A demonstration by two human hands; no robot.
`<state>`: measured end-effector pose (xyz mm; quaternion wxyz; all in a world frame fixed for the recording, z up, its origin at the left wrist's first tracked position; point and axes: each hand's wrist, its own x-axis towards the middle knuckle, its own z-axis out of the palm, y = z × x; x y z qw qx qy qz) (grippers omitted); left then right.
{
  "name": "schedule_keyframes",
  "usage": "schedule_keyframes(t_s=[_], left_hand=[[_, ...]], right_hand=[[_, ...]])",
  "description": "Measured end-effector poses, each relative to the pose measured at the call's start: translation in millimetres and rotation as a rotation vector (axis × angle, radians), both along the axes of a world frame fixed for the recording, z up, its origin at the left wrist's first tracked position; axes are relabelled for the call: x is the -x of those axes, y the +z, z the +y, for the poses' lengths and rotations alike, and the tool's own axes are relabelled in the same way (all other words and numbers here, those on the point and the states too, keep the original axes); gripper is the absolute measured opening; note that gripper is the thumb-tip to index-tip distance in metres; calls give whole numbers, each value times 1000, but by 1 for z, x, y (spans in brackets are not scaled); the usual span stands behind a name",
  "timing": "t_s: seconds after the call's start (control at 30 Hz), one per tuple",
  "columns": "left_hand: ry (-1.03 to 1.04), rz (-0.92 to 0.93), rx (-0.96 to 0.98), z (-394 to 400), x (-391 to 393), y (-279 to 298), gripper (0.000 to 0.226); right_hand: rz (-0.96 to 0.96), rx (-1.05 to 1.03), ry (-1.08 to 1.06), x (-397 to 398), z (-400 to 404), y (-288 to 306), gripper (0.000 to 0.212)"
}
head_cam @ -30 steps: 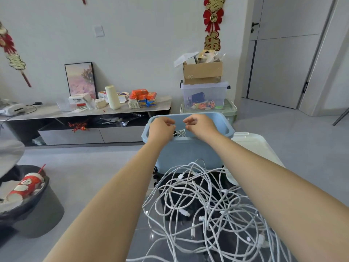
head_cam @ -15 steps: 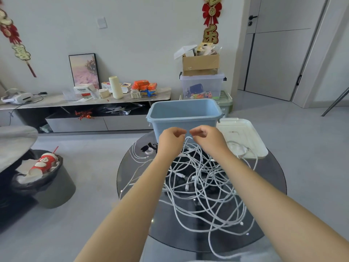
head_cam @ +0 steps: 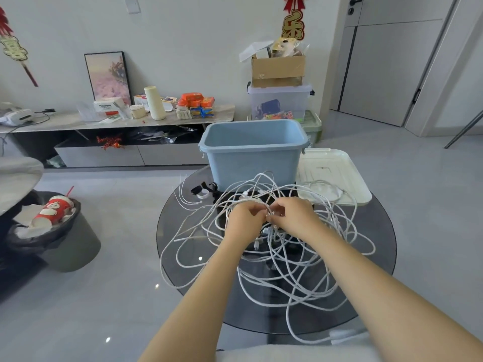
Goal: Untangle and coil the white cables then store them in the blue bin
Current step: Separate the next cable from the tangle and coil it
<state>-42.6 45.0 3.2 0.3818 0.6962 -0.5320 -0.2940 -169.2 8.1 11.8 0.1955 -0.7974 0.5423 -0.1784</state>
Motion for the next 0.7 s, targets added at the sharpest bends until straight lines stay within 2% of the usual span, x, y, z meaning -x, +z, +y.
schedule_keyframes(t_s=[0.13, 0.3, 0.43, 0.5, 0.6, 0.7], left_hand=[[65, 123, 80, -7, -7, 3, 15], [149, 25, 259, -9, -18, 19, 10], [117, 51, 347, -7, -18, 25, 43], [89, 48, 375, -6, -17, 29, 53], [162, 26, 407, -8, -19, 29, 45], [213, 54, 398, -7, -23, 27, 37]], right_hand=[[-167, -43, -20, 1, -7, -1, 13], [-583, -4, -60, 11, -7, 24, 7], [-980, -76, -85, 15, -10, 41, 11], [-1075, -104, -86, 14, -8, 45, 13], [-1185, -128, -140, 15, -8, 49, 15], [-1113, -144, -189, 17, -10, 46, 14]])
